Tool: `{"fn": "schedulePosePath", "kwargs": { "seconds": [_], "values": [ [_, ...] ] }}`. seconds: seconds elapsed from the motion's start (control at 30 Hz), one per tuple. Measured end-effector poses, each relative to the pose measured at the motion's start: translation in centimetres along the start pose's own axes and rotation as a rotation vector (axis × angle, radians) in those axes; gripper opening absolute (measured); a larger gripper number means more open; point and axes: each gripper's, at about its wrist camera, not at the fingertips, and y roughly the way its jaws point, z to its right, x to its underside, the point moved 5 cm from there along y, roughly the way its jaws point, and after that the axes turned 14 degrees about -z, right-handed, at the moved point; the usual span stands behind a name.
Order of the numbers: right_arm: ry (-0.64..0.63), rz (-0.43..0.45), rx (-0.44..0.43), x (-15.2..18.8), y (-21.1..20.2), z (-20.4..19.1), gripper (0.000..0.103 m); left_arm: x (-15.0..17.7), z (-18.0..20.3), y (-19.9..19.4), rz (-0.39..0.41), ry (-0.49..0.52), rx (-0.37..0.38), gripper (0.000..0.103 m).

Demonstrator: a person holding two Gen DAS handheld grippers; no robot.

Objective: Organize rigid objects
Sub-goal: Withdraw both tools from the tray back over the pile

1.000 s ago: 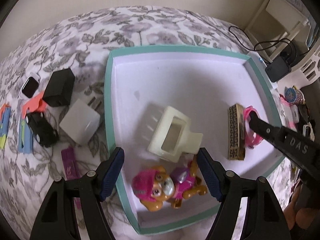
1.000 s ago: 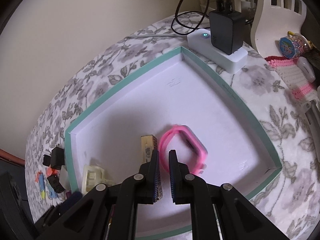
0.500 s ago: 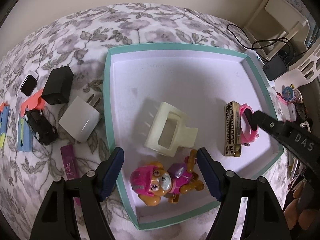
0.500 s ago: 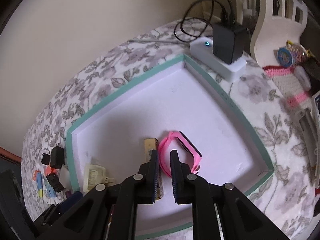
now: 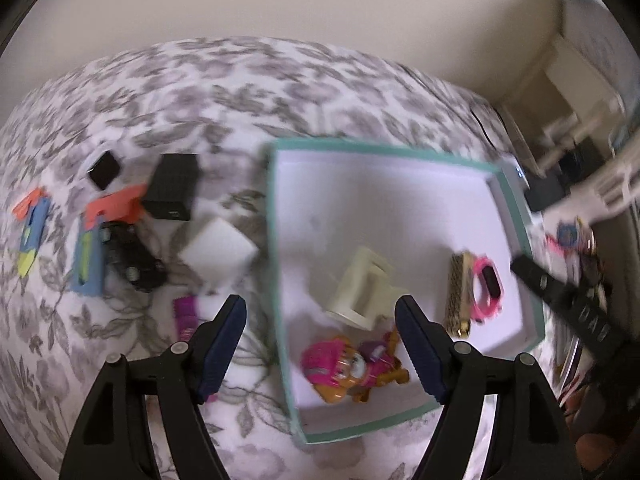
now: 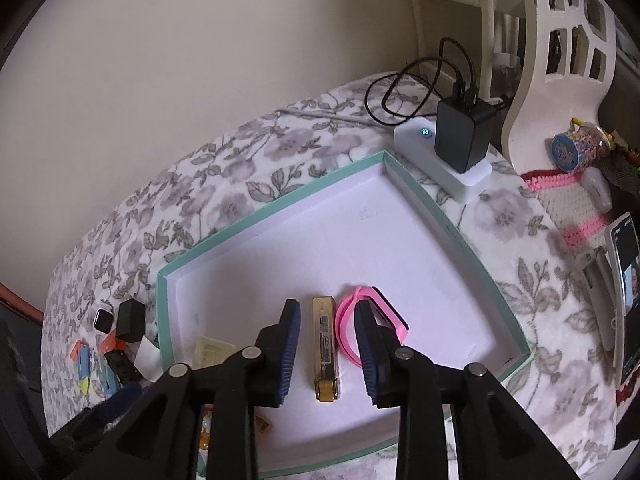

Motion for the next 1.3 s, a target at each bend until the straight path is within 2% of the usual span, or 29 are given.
{"fn": "schedulePosePath", "kwargs": {
  "seconds": [0.13, 0.2, 0.23, 0.27, 0.4, 0.47, 0.6, 0.67, 0.97, 1.17, 1.3],
  "values": [
    [-0.002, -0.017, 0.005, 0.2, 0.7, 0.0, 0.031, -0.6, -3.2, -1.3, 0.034, -0.111, -0.047, 0.08],
    [-0.008, -0.022, 0.011, 0.2, 1.0, -0.1, 0.041, -0.8, -4.7, -1.8, 0.059, -0.161, -0.089, 0.087],
    [-0.013, -0.025, 0.015, 0.3, 1.2, -0.3, 0.054, -0.9, -5.3, -2.0, 0.071, -0.18, -0.11, 0.097],
    [-0.021, -0.026, 0.017, 0.4, 1.3, -0.5, 0.065, -1.0, -5.9, -2.3, 0.086, -0.197, -0.131, 0.099],
    [-0.061, -0.024, 0.015, 0.6, 1.6, -1.5, 0.073, -1.1, -7.9, -3.4, 0.129, -0.239, -0.172, 0.099],
    [-0.091, -0.015, 0.034, 0.7, 1.7, -2.1, 0.084, -1.1, -8.5, -3.6, 0.139, -0.25, -0.174, 0.099],
    [-0.139, -0.01, 0.046, 1.1, 1.9, -3.2, 0.088, -1.1, -9.0, -3.8, 0.141, -0.256, -0.187, 0.099],
    [-0.149, -0.008, 0.054, 1.2, 2.0, -3.4, 0.102, -1.2, -9.2, -3.8, 0.138, -0.258, -0.189, 0.099],
    [-0.178, -0.013, 0.057, 1.6, 2.2, -4.5, 0.103, -0.6, -12.2, -3.7, 0.091, -0.303, -0.19, 0.099],
    [-0.262, -0.046, -0.023, 2.8, 2.4, -7.8, 0.103, 0.5, -15.4, -4.8, 0.081, -0.364, -0.198, 0.099],
    [-0.338, -0.071, -0.027, 4.3, 2.8, -10.4, 0.103, 1.7, -17.1, -5.0, 0.057, -0.419, -0.194, 0.099]
  ]
}}
